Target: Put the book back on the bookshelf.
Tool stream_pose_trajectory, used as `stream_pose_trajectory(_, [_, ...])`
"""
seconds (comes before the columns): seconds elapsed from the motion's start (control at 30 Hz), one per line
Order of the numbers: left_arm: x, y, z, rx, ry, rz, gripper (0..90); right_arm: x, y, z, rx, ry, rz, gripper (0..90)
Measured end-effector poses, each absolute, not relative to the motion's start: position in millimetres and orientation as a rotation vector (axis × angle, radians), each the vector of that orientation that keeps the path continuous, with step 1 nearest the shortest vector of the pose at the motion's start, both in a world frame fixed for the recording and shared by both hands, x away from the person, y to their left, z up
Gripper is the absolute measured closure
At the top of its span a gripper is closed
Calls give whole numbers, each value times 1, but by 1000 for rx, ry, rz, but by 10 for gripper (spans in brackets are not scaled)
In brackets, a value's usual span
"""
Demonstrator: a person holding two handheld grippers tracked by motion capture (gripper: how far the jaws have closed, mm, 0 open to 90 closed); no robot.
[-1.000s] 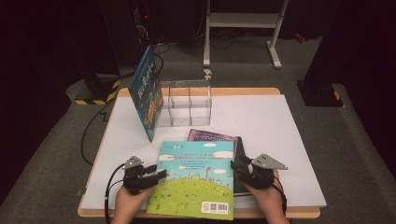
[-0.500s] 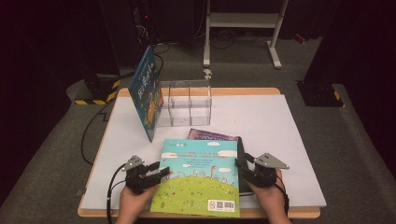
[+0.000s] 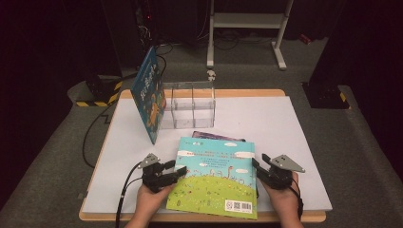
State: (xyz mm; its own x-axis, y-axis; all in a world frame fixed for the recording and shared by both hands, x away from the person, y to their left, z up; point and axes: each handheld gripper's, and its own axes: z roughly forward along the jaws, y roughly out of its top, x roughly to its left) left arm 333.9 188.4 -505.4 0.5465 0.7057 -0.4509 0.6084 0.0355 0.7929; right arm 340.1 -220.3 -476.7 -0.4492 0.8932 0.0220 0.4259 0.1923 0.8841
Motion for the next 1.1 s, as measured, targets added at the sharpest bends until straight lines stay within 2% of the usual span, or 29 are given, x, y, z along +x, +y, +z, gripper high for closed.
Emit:
stream_pose_trajectory(0.07, [331,188,-507,1646,1127,103,307,337,-221,-476,1237,1985,1258,426])
stream_pose_trajectory(0.2, [330,188,-509,1638,1112,64,303,333,-217,-479,1264,2054,1334,347])
stream_pose_trajectory(0.47, [326,184,-507,1664,1094,75,253,339,-216,-487,1373,2157,1446,206])
stream_pose_trajectory(0.63, [328,183,-504,1687,1093,72,255,342,-212,-488,1421,2214,1468,203])
stream_pose_trajectory(0.77, [337,181,-505,1683,1104,11,260,347,-209,-484,1428,2231,1426,210])
stream_pose_trajectory(1.1, [376,173,-507,1663,1091,24,261,387,-215,-482,1463,2202,1402,209])
